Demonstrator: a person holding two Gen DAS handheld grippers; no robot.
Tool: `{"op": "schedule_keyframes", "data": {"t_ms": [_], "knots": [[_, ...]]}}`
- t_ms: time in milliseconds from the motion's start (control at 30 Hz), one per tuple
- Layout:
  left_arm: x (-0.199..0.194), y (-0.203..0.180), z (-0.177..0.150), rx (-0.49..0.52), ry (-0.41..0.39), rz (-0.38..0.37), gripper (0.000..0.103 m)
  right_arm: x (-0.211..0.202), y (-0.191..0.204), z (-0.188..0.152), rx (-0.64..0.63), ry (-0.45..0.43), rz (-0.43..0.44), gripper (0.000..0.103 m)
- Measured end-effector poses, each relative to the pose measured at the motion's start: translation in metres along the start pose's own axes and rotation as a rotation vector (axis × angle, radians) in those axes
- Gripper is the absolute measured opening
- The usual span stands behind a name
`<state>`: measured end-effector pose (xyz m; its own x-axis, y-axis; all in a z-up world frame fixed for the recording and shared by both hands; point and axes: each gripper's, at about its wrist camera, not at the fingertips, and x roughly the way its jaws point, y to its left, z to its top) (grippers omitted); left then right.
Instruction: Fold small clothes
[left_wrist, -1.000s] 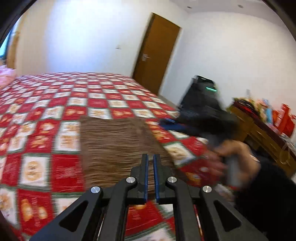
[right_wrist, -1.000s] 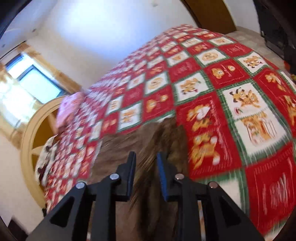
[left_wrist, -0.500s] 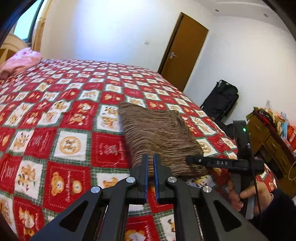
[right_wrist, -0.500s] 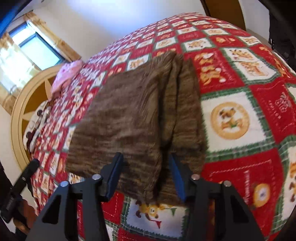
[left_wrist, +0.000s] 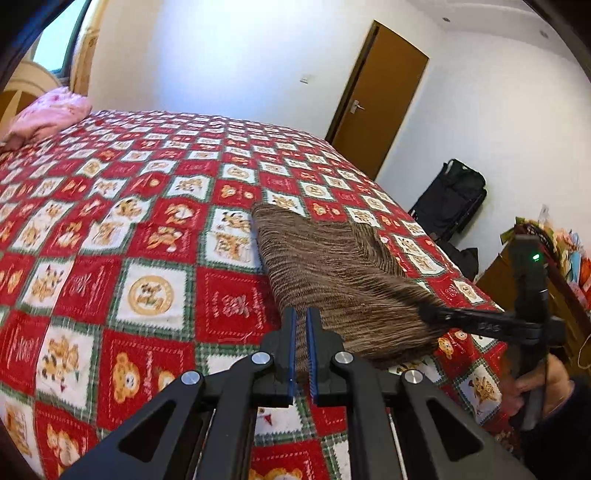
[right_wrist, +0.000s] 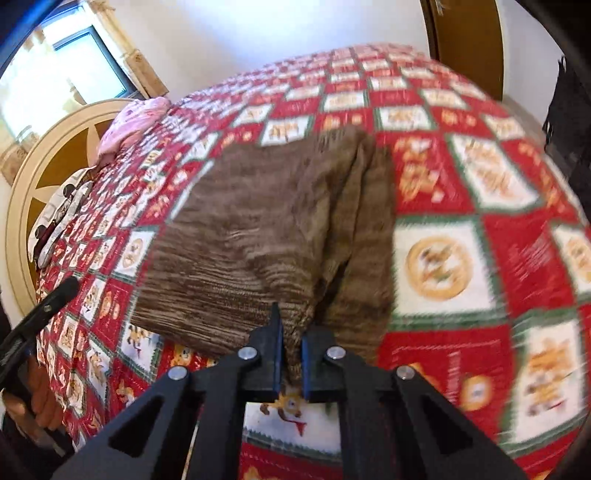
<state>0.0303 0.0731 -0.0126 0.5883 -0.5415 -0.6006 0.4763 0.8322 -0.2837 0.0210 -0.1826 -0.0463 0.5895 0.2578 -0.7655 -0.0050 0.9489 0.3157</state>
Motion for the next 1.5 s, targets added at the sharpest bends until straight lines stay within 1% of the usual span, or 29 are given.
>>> {"op": "schedule_keyframes", "data": {"t_ms": [67,200,233,300,367,400,433,467,533,567,600,633,667,733,767,800,867,900,933,967,1000,1033,1167,1200,1267,1300,1400,1433,1500], "knots": [[0.006,-0.007,0.003,0.026,0.002,-0.001,0.005,0.0,-0.001,-0.003,-0.014,0.029,-0.013,0.01],[0.021,-0.017,0.004,0.058,0.017,-0.003,0.005,0.028,-0.009,-0.023,-0.028,0.124,-0.073,0.01],[0.027,-0.019,0.003,0.065,0.028,-0.001,0.005,0.031,-0.012,-0.025,-0.015,0.125,-0.075,0.01],[0.042,-0.022,-0.001,0.081,0.067,0.01,0.005,0.029,-0.013,-0.024,0.005,0.087,-0.066,0.011],[0.055,-0.023,-0.006,0.096,0.107,0.037,0.005,0.02,-0.013,-0.019,0.0,0.06,-0.101,0.013],[0.059,-0.022,-0.008,0.096,0.126,0.044,0.005,0.014,-0.013,-0.016,-0.004,0.041,-0.125,0.021],[0.062,-0.02,-0.011,0.091,0.139,0.04,0.005,0.006,-0.013,-0.013,-0.006,0.014,-0.144,0.025],[0.064,-0.018,-0.014,0.081,0.149,0.032,0.005,-0.006,-0.013,-0.008,-0.008,-0.034,-0.157,0.027],[0.068,-0.015,-0.015,0.067,0.155,0.029,0.005,-0.022,-0.014,0.0,0.002,-0.122,-0.163,0.04],[0.069,-0.016,-0.015,0.066,0.151,0.028,0.005,-0.026,-0.015,0.006,0.014,-0.152,-0.161,0.044],[0.068,-0.017,-0.015,0.067,0.143,0.028,0.005,-0.026,-0.016,0.015,0.025,-0.172,-0.147,0.053],[0.068,-0.019,-0.013,0.069,0.131,0.029,0.005,-0.02,-0.016,0.025,0.024,-0.171,-0.134,0.058],[0.066,-0.02,-0.011,0.069,0.115,0.026,0.005,-0.013,-0.012,0.031,0.015,-0.168,-0.134,0.058],[0.064,-0.021,-0.007,0.068,0.094,0.013,0.005,0.006,-0.008,0.049,0.004,-0.159,-0.157,0.057],[0.064,-0.022,-0.004,0.066,0.085,0.008,0.005,0.019,-0.01,0.059,0.015,-0.157,-0.183,0.057],[0.067,-0.021,-0.002,0.064,0.084,0.011,0.005,0.027,-0.013,0.065,0.025,-0.154,-0.188,0.057],[0.078,-0.021,-0.001,0.059,0.105,0.027,0.005,0.049,-0.018,0.076,0.04,-0.113,-0.185,0.056],[0.084,-0.02,-0.002,0.055,0.121,0.034,0.005,0.059,-0.018,0.078,0.034,-0.082,-0.195,0.048],[0.088,-0.02,-0.004,0.053,0.129,0.037,0.005,0.069,-0.017,0.077,0.021,-0.055,-0.216,0.024],[0.092,-0.02,-0.007,0.051,0.139,0.04,0.005,0.077,-0.018,0.075,0.01,-0.029,-0.247,0.013],[0.096,-0.02,-0.01,0.052,0.148,0.038,0.005,0.083,-0.019,0.073,0.011,-0.018,-0.259,0.009],[0.099,-0.02,-0.014,0.055,0.157,0.039,0.005,0.083,-0.02,0.072,0.01,-0.024,-0.263,0.008],[0.105,-0.028,-0.022,0.091,0.16,0.056,0.005,0.087,-0.022,0.08,-0.01,-0.058,-0.352,0.007],[0.105,-0.029,-0.023,0.102,0.157,0.063,0.005,0.092,-0.027,0.084,-0.001,-0.057,-0.356,0.007],[0.106,-0.031,-0.024,0.111,0.15,0.073,0.006,0.101,-0.036,0.091,0.02,-0.054,-0.326,0.007],[0.107,-0.031,-0.025,0.112,0.146,0.075,0.006,0.102,-0.035,0.093,0.017,-0.058,-0.327,0.007],[0.106,-0.034,-0.026,0.129,0.143,0.085,0.006,0.107,-0.025,0.094,-0.072,-0.07,-0.393,0.008],[0.103,-0.035,-0.026,0.135,0.154,0.086,0.006,0.107,-0.024,0.094,-0.08,-0.072,-0.401,0.008],[0.096,-0.033,-0.025,0.127,0.173,0.078,0.006,0.104,-0.027,0.097,-0.063,-0.073,-0.379,0.008]]}}
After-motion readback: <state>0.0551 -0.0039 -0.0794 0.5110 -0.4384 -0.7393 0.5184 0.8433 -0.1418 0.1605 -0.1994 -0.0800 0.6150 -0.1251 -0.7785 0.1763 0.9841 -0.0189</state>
